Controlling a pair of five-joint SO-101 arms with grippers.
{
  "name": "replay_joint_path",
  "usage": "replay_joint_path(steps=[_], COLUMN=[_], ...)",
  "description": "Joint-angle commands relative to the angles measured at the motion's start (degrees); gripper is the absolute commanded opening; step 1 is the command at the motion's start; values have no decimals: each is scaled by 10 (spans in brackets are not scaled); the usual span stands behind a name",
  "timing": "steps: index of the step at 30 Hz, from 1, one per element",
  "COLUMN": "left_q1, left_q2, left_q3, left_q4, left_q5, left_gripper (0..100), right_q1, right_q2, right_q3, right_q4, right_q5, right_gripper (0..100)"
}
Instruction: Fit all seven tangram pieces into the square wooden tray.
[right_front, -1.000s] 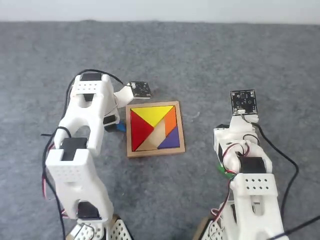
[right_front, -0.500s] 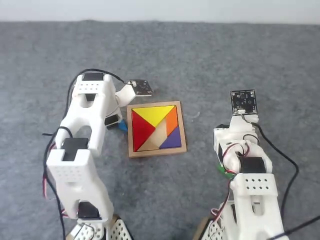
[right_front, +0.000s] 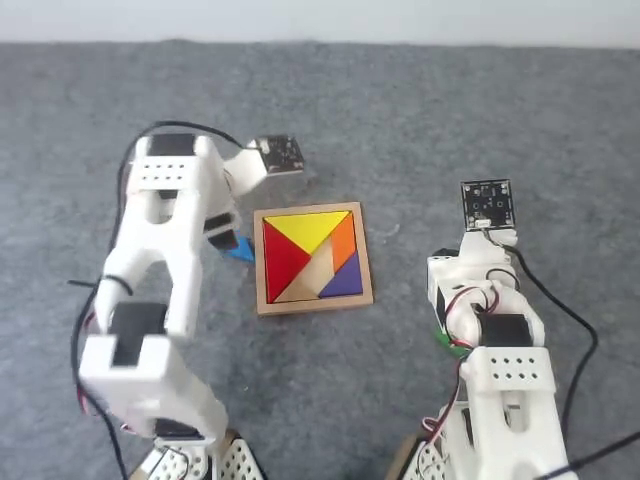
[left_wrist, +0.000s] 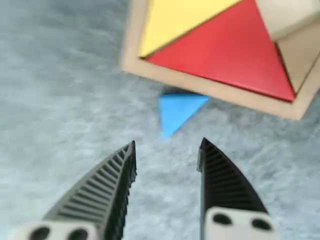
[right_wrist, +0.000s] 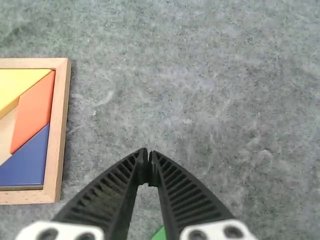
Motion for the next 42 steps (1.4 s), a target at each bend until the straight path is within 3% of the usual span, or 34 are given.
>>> replay_joint_path(steps=[1,5,12,26,36,42], left_q1=[3,33,36,28,11,15], left_q2=[-113,-106,6,92,133,122], left_q3=[-15,29,46,43,-19,-54], left_q4=[7,-4,-91,-96,-91,-45], left_q5=[-34,-116,-125,-225,-230,-231], left_gripper=[199,199,199,199,199,199], right_q1=[3,3,3,5,3,3], right_q2=[3,3,3,3,3,3], right_q3=[-6,-6,-6,-3,-3,-3], right_q4=[-13,-13,-13,-26,-27,-28], right_q5=[7,7,7,7,8,30], right_gripper=[9,9,9,9,9,9])
